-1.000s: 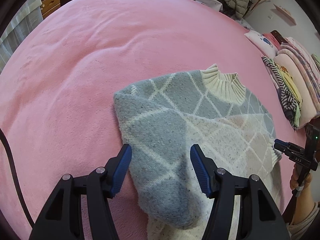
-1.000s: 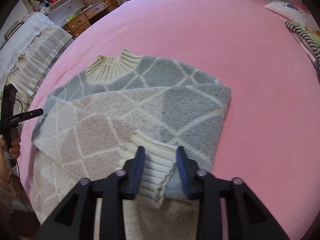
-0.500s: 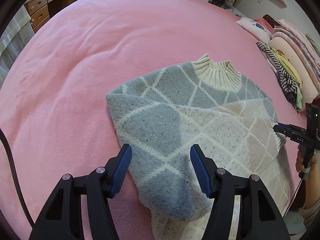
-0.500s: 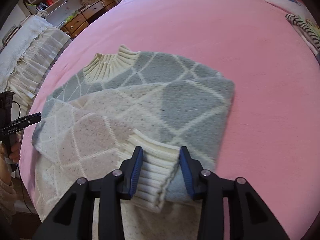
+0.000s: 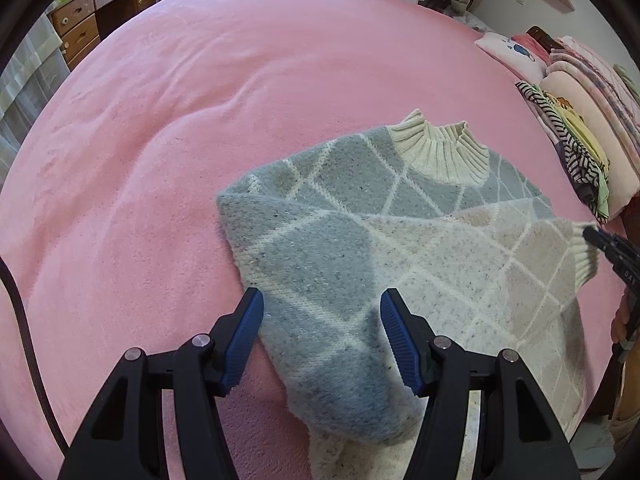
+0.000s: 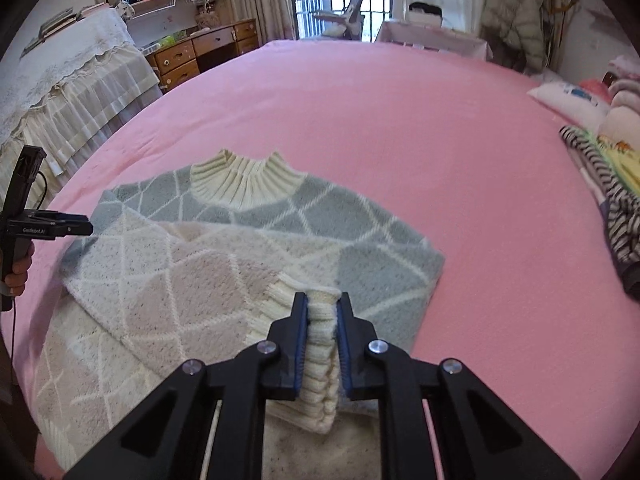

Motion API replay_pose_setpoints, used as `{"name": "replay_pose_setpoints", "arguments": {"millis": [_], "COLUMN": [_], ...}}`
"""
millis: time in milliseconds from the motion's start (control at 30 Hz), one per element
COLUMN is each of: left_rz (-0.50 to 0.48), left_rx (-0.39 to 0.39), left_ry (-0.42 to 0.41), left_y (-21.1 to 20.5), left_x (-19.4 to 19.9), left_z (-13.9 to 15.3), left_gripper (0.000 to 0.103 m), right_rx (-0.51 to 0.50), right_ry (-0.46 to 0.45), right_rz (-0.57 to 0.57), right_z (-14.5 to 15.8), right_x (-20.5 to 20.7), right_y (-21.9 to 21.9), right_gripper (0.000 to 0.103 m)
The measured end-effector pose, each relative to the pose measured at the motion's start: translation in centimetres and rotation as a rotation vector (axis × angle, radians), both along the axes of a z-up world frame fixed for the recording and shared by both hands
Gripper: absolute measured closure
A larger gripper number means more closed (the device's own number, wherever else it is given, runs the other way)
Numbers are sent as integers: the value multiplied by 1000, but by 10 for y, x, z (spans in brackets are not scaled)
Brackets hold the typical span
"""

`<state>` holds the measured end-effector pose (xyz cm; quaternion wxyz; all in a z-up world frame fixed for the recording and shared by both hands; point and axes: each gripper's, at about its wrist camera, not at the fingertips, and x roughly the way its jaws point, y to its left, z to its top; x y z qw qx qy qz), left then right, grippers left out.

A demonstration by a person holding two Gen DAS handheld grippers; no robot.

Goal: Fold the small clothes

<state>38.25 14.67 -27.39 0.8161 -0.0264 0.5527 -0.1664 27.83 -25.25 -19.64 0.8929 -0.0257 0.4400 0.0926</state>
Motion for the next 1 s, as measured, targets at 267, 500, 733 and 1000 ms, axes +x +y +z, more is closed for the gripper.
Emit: {"name": "replay_pose_setpoints", "arguments": {"millis": [267, 500, 733, 1000], "left_rz": [31, 65, 122, 158], "left_rx": [13, 67, 116, 162], "left_ry": [-8, 8, 6, -31], "left_y": [1, -7, -13, -15], "left_x": [12, 25, 34, 21], "left_z": [1, -14, -30, -5], "left_gripper": [43, 43, 49, 47], "right_rx": [-88, -112, -134, -21], "right_ry": [-62, -19, 118, 30], "right_rz": [-65, -142, -234, -260], "right_z": [4, -26, -71, -25], "right_x": [22, 51, 64, 40], "right_y": [-1, -18, -46, -51], "right_gripper": [90, 90, 103, 102]}}
